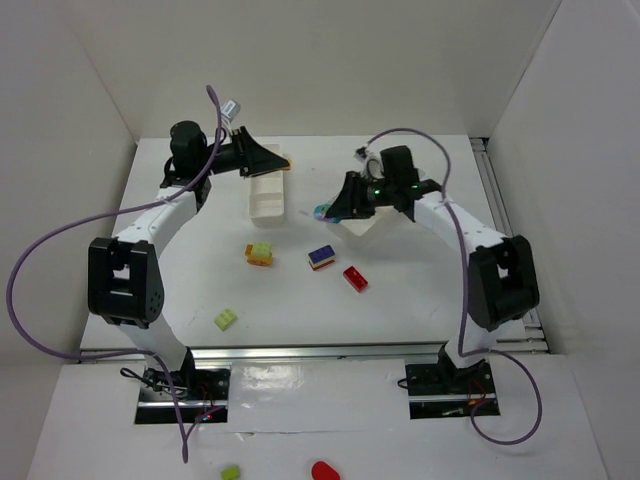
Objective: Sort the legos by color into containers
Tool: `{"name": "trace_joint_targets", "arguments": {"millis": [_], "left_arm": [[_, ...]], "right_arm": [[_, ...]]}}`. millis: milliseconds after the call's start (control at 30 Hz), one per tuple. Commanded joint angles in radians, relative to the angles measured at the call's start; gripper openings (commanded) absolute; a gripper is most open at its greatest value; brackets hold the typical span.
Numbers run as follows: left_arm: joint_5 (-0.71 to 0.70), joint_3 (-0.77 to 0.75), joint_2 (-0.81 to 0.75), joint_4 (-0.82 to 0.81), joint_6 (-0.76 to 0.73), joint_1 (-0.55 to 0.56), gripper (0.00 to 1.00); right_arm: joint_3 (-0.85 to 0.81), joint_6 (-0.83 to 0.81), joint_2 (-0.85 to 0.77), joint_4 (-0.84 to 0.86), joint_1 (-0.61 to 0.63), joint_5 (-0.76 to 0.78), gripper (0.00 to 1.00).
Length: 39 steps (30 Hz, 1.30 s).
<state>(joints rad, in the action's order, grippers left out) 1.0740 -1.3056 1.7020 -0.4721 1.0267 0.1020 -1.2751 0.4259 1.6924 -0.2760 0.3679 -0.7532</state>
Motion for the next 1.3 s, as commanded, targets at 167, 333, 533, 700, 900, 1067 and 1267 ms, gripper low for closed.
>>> {"name": "trace_joint_targets", "arguments": {"millis": [167,333,533,700,900,1067,1267], "left_arm": [[-0.221,-0.204,0.045,0.519,-0.34,0.137,0.0],[-0.324,-0.276,0.105,0.671,-0.419,0.215,0.0],[-0.402,-0.403,0.205,0.77,-0.47,0.28,0.0],[-0.5,-0.532,0.301,0.845,-0.51,0.36,0.0],[-0.62,-0.668,0.439,0.926,-0.539,0.407,0.0],[-0.66,-0.702,0.496,0.949,-0.539,0.416,0.0],[-0.669,-0.781,0.542,1.007,-0.539,0.416,0.63]], "right_arm": [[-0.16,-0.018,-0.096,-0.14,-0.158,0.774,0.01],[-0.312,-0.042,0.103,-0.127,-0.193,0.86,0.01],[-0.447,-0.047,0.265,-0.12,-0.231,0.923,0.01],[-0.475,-0.047,0.34,-0.083,-0.25,0.911,0.02],[-0.566,-0.047,0.414,-0.094,-0.25,0.872,0.03],[-0.665,-0.047,0.487,-0.127,-0.25,0.85,0.13],[-0.685,-0.047,0.48,-0.154,-0.238,0.851,0.74]]}}
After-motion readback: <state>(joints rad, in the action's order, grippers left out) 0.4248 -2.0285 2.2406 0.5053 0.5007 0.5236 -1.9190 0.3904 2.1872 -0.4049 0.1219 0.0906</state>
